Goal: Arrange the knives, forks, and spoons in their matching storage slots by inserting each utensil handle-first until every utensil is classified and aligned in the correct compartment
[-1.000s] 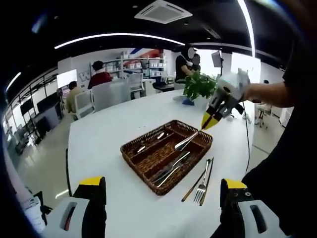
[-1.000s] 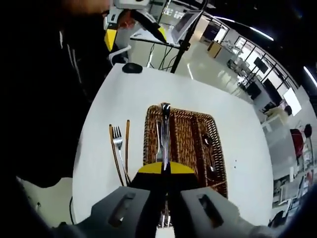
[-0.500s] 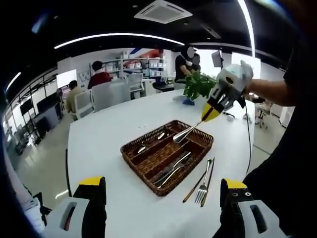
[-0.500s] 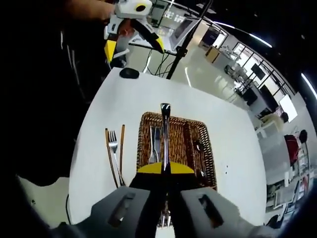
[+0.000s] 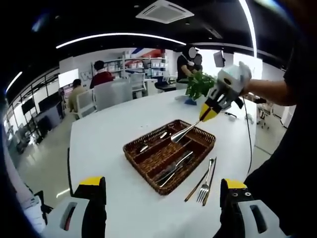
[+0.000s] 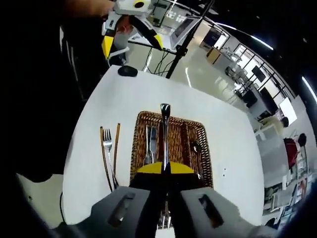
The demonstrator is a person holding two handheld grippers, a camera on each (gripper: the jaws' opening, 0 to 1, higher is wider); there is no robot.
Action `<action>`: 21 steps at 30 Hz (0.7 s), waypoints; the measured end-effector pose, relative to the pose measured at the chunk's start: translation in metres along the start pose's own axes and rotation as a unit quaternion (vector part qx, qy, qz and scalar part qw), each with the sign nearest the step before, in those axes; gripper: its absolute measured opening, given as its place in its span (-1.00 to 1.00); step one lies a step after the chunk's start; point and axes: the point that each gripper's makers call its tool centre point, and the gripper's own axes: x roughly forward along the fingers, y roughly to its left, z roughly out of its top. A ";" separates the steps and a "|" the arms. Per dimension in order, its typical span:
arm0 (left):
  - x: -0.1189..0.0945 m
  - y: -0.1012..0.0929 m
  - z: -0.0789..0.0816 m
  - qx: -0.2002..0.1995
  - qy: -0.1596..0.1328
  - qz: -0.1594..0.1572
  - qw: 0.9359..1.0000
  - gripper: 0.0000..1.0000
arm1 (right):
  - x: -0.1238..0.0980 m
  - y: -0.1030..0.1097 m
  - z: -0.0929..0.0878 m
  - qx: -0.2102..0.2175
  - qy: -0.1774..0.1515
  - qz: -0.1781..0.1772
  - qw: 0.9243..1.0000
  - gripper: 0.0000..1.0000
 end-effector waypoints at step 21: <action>0.002 0.009 -0.003 -0.006 0.003 0.008 1.000 1.00 | 0.020 -0.026 -0.002 -0.020 0.001 0.001 1.000 -1.00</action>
